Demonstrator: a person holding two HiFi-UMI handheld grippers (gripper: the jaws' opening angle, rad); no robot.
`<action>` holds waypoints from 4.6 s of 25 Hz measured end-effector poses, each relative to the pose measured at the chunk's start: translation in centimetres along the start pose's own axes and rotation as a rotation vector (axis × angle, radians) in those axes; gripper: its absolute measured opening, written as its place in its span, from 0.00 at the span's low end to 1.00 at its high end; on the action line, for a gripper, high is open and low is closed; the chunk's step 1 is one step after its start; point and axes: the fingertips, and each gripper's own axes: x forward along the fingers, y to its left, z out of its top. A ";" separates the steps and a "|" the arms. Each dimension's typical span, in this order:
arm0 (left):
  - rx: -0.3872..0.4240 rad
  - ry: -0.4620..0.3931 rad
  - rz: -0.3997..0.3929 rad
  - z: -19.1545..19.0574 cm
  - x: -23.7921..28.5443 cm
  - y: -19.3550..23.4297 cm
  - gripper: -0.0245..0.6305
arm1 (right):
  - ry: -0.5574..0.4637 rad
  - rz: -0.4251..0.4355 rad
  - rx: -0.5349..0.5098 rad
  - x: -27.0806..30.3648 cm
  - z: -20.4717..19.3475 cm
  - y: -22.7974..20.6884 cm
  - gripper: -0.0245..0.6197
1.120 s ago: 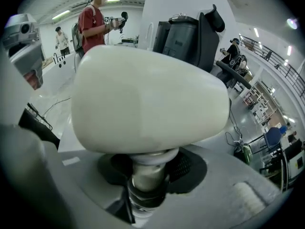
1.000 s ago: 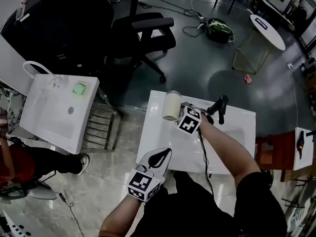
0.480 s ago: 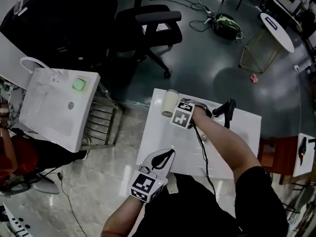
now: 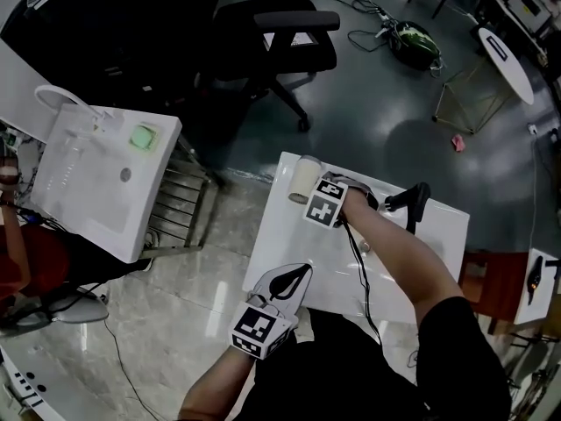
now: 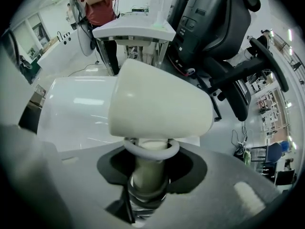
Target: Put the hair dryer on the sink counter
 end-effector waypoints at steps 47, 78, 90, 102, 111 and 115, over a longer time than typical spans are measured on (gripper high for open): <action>0.032 -0.013 -0.038 -0.2 -4.3 -4.1 0.04 | -0.605 -0.108 0.606 -16.5 -2.0 3.3 0.04; 0.114 -0.008 -0.162 -1.6 -6.9 -17.9 0.04 | -1.032 -0.268 1.039 -33.7 -15.3 24.6 0.04; 0.098 -0.004 -0.085 -5.7 -7.3 -24.2 0.04 | -1.056 -0.160 0.961 -34.0 -18.7 29.4 0.04; 0.078 -0.003 -0.034 -8.2 -7.8 -26.9 0.04 | -1.068 -0.078 0.910 -33.7 -19.8 32.3 0.04; 0.093 0.002 -0.040 -8.6 -7.2 -27.8 0.04 | -1.066 -0.074 0.905 -33.6 -20.7 33.3 0.04; 0.099 0.003 -0.048 -8.6 -7.0 -28.3 0.04 | -1.065 -0.074 0.910 -33.7 -21.1 33.6 0.04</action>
